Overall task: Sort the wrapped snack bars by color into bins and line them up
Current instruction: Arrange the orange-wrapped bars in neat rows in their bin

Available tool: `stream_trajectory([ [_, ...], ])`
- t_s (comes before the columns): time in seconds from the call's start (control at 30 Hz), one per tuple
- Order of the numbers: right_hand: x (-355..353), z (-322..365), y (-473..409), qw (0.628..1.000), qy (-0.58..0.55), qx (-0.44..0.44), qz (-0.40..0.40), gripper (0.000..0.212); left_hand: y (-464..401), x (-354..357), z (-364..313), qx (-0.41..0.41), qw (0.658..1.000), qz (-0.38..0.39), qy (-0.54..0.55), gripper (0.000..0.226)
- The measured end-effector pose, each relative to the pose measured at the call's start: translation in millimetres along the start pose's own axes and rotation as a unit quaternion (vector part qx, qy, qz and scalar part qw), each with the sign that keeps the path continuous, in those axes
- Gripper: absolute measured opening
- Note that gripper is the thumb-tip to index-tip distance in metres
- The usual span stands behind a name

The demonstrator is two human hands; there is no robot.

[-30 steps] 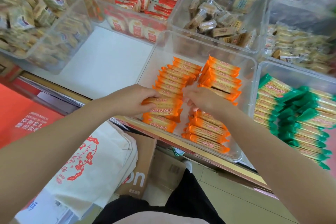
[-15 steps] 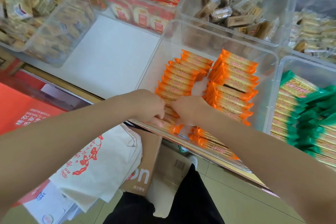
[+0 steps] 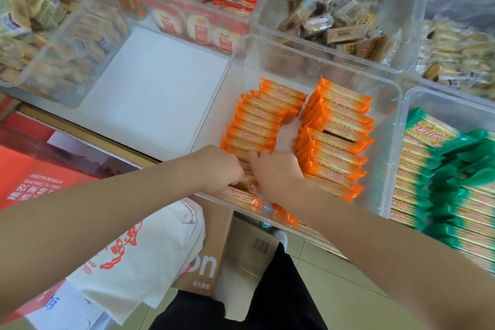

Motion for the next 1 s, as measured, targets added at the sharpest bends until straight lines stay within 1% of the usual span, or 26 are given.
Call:
stream_trajectory([
  [0.03, -0.8, -3.2, 2.1, 1.0, -0.018, 0.006, 0.017, 0.037, -3.2, -2.0, -1.1, 0.009, 0.998, -0.025, -0.055, 0.017],
  [0.1, -2.6, -13.1, 1.4, 0.991, -0.1, 0.026, 0.089, 0.035, -5.9, -1.9, -4.9, -0.006, 0.994, -0.03, -0.101, 0.02],
  [0.13, -4.9, -19.3, 0.8, 0.977, -0.171, 0.039, 0.124, 0.034, -6.7, -2.0, -7.7, -0.017, 0.995, -0.019, -0.097, 0.023],
  [0.17, -5.9, -24.8, 0.1, 0.963, -0.227, 0.051, 0.136, 0.032, -8.5, -1.2, -7.8, -0.024, 0.995, -0.02, -0.093, 0.025],
  [0.2, -7.9, -29.6, 0.8, 0.957, -0.254, 0.07, 0.124, 0.03, -7.6, -2.8, -8.1, -0.031, 0.995, -0.014, -0.092, 0.026],
  [0.23, -8.0, -32.0, 0.6, 0.96, -0.245, 0.092, 0.105, 0.029, -7.5, -3.8, -7.6, -0.04, 0.995, -0.019, -0.093, 0.027],
  [0.27, -7.0, -32.3, -1.5, 0.963, -0.231, 0.11, 0.083, 0.033, -7.8, -4.7, -7.9, -0.048, 0.993, -0.027, -0.102, 0.027],
  [0.3, -7.2, -31.4, -3.8, 0.954, -0.253, 0.139, 0.076, 0.038, -8.7, -5.9, -8.8, -0.053, 0.992, -0.042, -0.102, 0.027],
  [0.37, -8.2, -27.0, -11.1, 0.929, -0.312, 0.176, 0.091, 0.044, -7.4, -10.2, -8.1, -0.066, 0.993, -0.067, -0.065, 0.043],
  [0.4, -9.8, -28.3, -18.9, 0.882, -0.405, 0.214, 0.112, 0.046, -6.3, -13.7, -6.0, -0.067, 0.993, -0.082, -0.056, 0.055],
  [0.43, -13.8, -30.8, -26.1, 0.811, -0.507, 0.261, 0.134, 0.048, -4.7, -17.2, -2.3, -0.069, 0.991, -0.107, -0.049, 0.065],
  [0.47, -17.3, -31.2, -30.0, 0.737, -0.597, 0.281, 0.148, 0.045, -2.5, -20.2, 1.4, -0.073, 0.987, -0.136, -0.048, 0.072],
  [0.5, -20.7, -28.2, -31.2, 0.681, -0.651, 0.295, 0.16, 0.037, -1.1, -20.6, 5.7, -0.082, 0.982, -0.162, -0.058, 0.079],
  [0.53, -25.1, -24.1, -31.9, 0.636, -0.686, 0.296, 0.194, 0.021, -1.0, -19.7, 10.4, -0.095, 0.977, -0.178, -0.07, 0.089],
  [0.57, -28.5, -19.1, -33.5, 0.607, -0.706, 0.287, 0.224, 0.016, -1.8, -18.5, 13.7, -0.105, 0.975, -0.177, -0.084, 0.1],
  [0.63, -25.3, -14.0, -39.4, 0.593, -0.709, 0.295, 0.242, 0.031, -5.1, -16.1, 17.4, -0.121, 0.977, -0.154, -0.082, 0.117],
  [0.67, -21.9, -16.1, -41.9, 0.595, -0.705, 0.311, 0.229, 0.033, -8.1, -15.3, 18.7, -0.12, 0.98, -0.144, -0.069, 0.121],
  [0.73, -17.1, -28.6, -50.6, 0.549, -0.728, 0.361, 0.198, 0.026, -14.0, -16.7, 20.3, -0.109, 0.985, -0.128, -0.033, 0.126],
  [0.77, -17.4, -36.0, -57.2, 0.505, -0.748, 0.389, 0.185, 0.022, -16.8, -17.9, 21.7, -0.106, 0.987, -0.123, -0.015, 0.128],
  [0.8, -17.5, -39.8, -64.4, 0.471, -0.762, 0.411, 0.168, 0.024, -19.5, -19.4, 23.5, -0.103, 0.988, -0.118, -0.002, 0.129],
  [0.83, -14.3, -41.0, -74.5, 0.472, -0.754, 0.426, 0.168, 0.028, -21.6, -20.8, 25.1, -0.098, 0.989, -0.111, 0.011, 0.13],
  [0.87, -15.2, -41.9, -78.8, 0.455, -0.745, 0.456, 0.173, 0.036, -22.6, -22.5, 26.2, -0.092, 0.99, -0.101, 0.02, 0.129],
  [0.9, -4.5, -37.5, -83.2, 0.552, -0.663, 0.469, 0.189, 0.042, -23.2, -24.0, 27.7, -0.085, 0.992, -0.091, 0.027, 0.128],
  [0.93, 3.3, -36.3, -85.0, 0.656, -0.596, 0.436, 0.158, 0.045, -23.6, -26.3, 29.6, -0.081, 0.992, -0.091, 0.032, 0.123],
  [0.97, -2.8, -34.1, -86.9, 0.591, -0.672, 0.43, 0.117, 0.048, -23.9, -29.2, 31.9, -0.079, 0.991, -0.103, 0.037, 0.115],
  [1.0, -7.2, -34.1, -84.4, 0.483, -0.77, 0.406, 0.093, 0.056, -23.6, -32.5, 34.3, -0.078, 0.987, -0.132, 0.041, 0.105],
])
Point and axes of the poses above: each hand's wrist, its own y-axis away from the middle knuckle, its own x-axis out of the palm, z = x × y, the point moved 1 cm from there along -y, towards the middle knuckle, and after that the axes turned 12 degrees about x, right-handed, at the moved point
